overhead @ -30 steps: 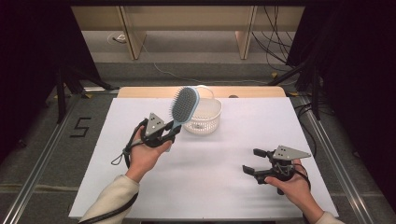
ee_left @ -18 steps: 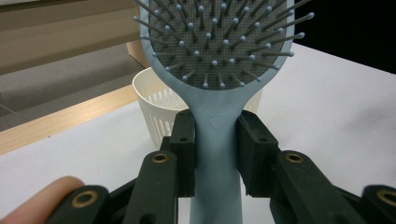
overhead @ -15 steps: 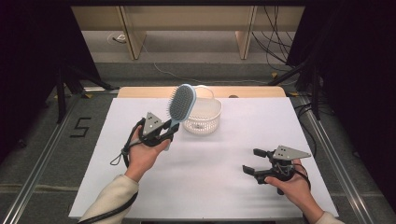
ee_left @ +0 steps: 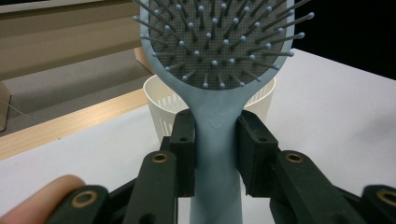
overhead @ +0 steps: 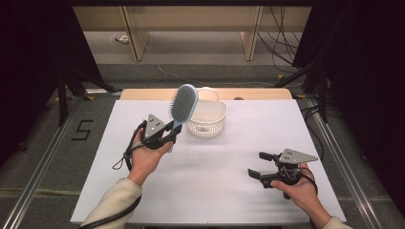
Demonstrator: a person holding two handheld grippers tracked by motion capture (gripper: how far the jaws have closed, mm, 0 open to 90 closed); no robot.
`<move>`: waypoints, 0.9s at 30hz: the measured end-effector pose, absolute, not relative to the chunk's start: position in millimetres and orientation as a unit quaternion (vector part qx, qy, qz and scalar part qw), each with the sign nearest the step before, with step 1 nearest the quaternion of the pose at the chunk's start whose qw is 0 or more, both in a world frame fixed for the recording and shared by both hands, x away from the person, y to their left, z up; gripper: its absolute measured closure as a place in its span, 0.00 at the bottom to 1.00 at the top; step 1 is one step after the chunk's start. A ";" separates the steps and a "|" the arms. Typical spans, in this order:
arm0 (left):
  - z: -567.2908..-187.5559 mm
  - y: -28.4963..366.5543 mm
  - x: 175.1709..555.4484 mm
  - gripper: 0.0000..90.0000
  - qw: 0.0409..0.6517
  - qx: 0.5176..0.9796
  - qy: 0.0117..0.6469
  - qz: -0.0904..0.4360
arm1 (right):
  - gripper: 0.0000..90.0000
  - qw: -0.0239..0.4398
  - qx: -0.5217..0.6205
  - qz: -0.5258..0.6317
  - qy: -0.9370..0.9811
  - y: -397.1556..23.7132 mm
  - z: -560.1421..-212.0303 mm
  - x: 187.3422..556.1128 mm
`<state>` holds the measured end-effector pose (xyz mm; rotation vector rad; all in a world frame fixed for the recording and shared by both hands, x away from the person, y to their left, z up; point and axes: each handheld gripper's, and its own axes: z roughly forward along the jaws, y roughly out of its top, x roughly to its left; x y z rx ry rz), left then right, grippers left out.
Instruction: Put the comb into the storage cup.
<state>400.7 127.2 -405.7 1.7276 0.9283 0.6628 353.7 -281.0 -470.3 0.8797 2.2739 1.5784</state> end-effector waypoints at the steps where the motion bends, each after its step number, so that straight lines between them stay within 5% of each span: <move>1: -405.9 127.1 400.8 0.77 0.512 0.717 0.386 0.275 | 0.18 0.119 0.300 0.540 0.777 -281.0 -470.5 353.8; 27: -408.7 118.9 404.1 0.77 0.526 0.705 0.384 0.281 | 0.18 0.114 0.304 0.541 0.776 -280.7 -471.6 354.7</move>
